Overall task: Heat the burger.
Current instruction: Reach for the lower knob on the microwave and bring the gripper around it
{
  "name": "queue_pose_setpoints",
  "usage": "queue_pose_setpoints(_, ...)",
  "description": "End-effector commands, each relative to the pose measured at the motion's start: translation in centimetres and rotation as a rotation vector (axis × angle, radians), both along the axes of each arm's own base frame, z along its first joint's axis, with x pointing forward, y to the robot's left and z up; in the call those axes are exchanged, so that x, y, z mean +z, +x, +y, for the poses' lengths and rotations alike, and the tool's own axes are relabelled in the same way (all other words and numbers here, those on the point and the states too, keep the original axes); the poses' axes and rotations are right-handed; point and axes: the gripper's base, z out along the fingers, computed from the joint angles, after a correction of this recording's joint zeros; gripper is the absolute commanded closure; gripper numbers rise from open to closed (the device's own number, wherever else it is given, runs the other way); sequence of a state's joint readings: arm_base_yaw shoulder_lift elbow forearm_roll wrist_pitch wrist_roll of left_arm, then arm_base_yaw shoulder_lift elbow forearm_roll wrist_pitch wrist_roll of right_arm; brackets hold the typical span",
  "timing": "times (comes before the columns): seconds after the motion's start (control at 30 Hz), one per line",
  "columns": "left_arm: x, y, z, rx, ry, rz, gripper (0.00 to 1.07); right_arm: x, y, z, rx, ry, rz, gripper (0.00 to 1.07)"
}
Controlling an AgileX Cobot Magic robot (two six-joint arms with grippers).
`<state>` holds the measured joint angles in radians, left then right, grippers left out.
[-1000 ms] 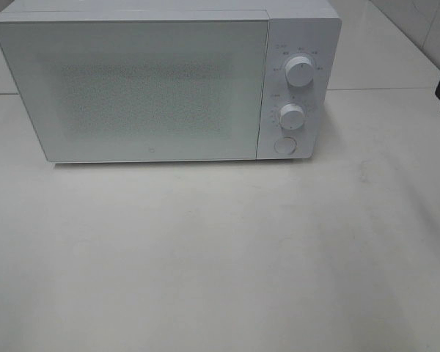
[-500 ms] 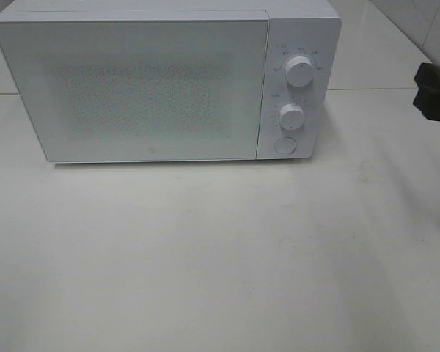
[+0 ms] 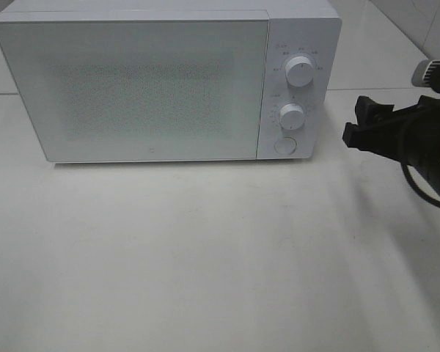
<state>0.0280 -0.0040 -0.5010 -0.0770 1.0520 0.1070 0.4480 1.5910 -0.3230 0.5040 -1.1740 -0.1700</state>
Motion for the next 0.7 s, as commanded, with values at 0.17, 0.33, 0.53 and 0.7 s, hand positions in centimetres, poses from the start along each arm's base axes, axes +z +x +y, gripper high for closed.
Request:
queue_pose_setpoints(0.17, 0.0, -0.3, 0.0, -0.004, 0.001, -0.037, 0.09, -0.8, 0.0, 2.2, -0.018, -0.027, -0.026, 0.34)
queue_pose_setpoints(0.33, 0.0, -0.3, 0.0, -0.004, 0.001, -0.037, 0.09, -1.3, 0.7, 4.3, 0.004, -0.084, -0.017, 0.34)
queue_pose_setpoints(0.53, 0.0, -0.3, 0.0, -0.004, 0.001, -0.037, 0.09, -1.3, 1.5, 6.3, 0.047, -0.150, -0.033, 0.34)
queue_pose_setpoints(0.7, 0.0, -0.3, 0.0, -0.004, 0.001, -0.037, 0.09, -1.7, 2.5, 7.3, 0.049, -0.147, -0.038, 0.34)
